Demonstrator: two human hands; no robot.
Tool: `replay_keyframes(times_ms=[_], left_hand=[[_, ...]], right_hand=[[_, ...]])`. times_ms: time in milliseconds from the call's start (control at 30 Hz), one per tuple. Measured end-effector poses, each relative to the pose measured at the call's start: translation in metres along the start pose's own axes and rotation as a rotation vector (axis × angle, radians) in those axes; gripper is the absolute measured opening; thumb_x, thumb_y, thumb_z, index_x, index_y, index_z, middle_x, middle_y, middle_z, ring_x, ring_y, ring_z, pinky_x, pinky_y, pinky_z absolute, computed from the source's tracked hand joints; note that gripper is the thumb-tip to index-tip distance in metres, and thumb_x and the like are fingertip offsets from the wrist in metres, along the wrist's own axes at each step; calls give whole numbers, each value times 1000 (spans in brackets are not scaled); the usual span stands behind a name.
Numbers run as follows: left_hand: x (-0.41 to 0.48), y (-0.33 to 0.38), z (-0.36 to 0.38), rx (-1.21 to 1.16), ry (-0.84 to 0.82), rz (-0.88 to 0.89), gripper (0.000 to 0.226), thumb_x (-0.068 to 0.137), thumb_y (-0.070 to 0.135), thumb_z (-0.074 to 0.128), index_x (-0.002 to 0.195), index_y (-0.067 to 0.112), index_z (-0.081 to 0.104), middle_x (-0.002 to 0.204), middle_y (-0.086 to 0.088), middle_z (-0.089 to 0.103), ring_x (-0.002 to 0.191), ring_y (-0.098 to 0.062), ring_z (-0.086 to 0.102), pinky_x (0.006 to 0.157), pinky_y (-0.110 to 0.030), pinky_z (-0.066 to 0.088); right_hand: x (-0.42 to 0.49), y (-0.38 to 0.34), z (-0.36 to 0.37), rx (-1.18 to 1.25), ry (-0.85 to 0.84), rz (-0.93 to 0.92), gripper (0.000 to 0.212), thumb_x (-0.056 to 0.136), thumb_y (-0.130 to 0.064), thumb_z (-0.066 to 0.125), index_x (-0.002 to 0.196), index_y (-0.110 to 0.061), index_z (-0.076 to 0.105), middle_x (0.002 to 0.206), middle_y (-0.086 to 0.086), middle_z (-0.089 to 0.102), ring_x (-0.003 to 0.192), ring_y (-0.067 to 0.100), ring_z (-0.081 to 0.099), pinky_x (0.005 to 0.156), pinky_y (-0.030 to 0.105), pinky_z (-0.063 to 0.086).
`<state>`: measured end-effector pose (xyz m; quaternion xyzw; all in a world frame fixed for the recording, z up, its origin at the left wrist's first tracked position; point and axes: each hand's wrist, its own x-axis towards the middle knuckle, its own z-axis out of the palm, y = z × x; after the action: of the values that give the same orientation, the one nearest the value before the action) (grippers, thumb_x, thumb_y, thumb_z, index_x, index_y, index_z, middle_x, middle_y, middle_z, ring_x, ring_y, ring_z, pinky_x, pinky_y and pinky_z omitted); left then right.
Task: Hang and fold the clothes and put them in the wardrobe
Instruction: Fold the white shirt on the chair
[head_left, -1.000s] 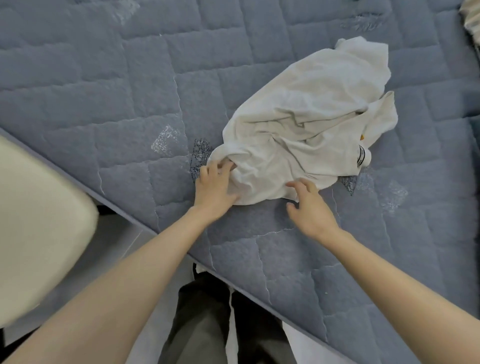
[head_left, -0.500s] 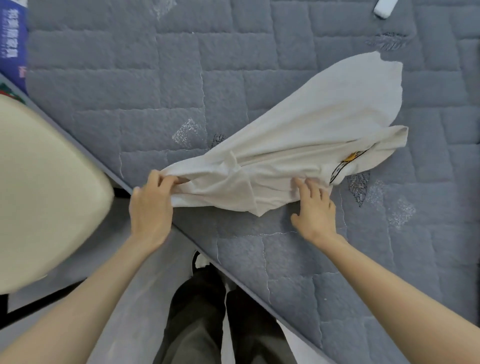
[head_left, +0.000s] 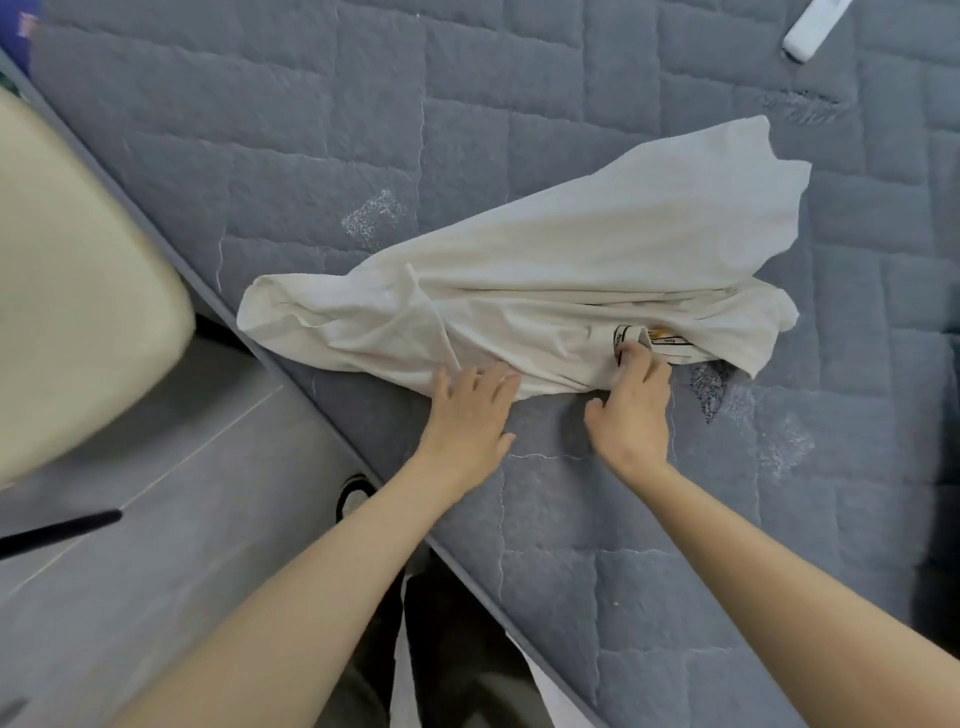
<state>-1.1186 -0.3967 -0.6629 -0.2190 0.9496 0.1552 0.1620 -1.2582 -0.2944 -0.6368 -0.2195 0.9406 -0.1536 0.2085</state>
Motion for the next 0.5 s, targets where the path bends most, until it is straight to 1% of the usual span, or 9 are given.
replay_keyframes(times_ms=[67, 133, 167, 200, 233, 267, 333, 400, 500], left_hand=[[10, 7, 7, 67, 53, -74, 63, 94, 39, 49, 145, 18, 20, 144, -4, 30, 121, -26, 38, 100, -43, 28], [15, 4, 9, 97, 100, -83, 55, 90, 19, 55, 138, 17, 28, 129, -2, 40, 109, -23, 45, 91, -35, 32], [15, -1, 9, 101, 103, -70, 54, 85, 8, 56, 133, 17, 32, 122, -1, 44, 105, -22, 48, 89, -34, 32], [12, -7, 8, 98, 97, -58, 54, 81, 3, 56, 129, 17, 36, 117, 1, 47, 102, -21, 50, 87, -33, 32], [7, -14, 4, 105, 99, -53, 54, 78, 1, 57, 126, 18, 40, 115, 2, 50, 101, -20, 51, 86, -32, 33], [-1, -23, 1, 125, 111, -54, 54, 75, 2, 61, 123, 19, 44, 113, 4, 52, 100, -19, 53, 83, -31, 34], [-21, -44, -3, 150, 168, -76, 51, 68, 1, 71, 115, 17, 56, 109, 1, 59, 97, -23, 56, 78, -34, 35], [-44, -72, -8, 136, 218, -135, 45, 62, -9, 70, 102, 10, 62, 102, -8, 62, 90, -28, 58, 74, -38, 32], [-65, -103, -16, 167, 210, -277, 47, 54, -19, 66, 94, 6, 60, 95, -13, 59, 84, -32, 54, 72, -38, 25]], right_hand=[[7, 8, -2, 131, -56, -21, 71, 79, 8, 50, 142, -14, 27, 154, 7, 21, 131, 30, 32, 92, 37, 39], [12, 12, -3, 244, -86, -51, 70, 82, 6, 53, 141, -20, 27, 148, 0, 37, 118, 25, 46, 91, 41, 43], [13, 13, -2, 269, -76, -72, 63, 83, 3, 54, 136, -22, 31, 129, 0, 53, 101, 23, 53, 81, 39, 45], [13, 14, -1, 284, -63, -81, 54, 83, 0, 55, 128, -23, 35, 99, 0, 60, 82, 22, 54, 69, 35, 42], [12, 13, 1, 297, -61, -65, 45, 84, -4, 55, 120, -24, 39, 76, -1, 54, 68, 23, 52, 61, 33, 38], [9, 11, 4, 312, -75, -40, 36, 84, -8, 57, 113, -25, 43, 67, -1, 50, 64, 23, 51, 58, 31, 37], [-3, 7, 10, 342, -156, -24, 23, 84, -19, 64, 103, -24, 53, 69, -4, 55, 67, 17, 55, 58, 21, 40], [-19, 0, 15, 349, -323, -70, 21, 82, -27, 70, 102, -25, 63, 75, -11, 63, 70, 8, 59, 62, 13, 42], [-39, -3, 20, 231, -543, -258, 30, 83, -21, 67, 112, -29, 66, 85, -11, 66, 80, 6, 57, 74, 21, 46]])
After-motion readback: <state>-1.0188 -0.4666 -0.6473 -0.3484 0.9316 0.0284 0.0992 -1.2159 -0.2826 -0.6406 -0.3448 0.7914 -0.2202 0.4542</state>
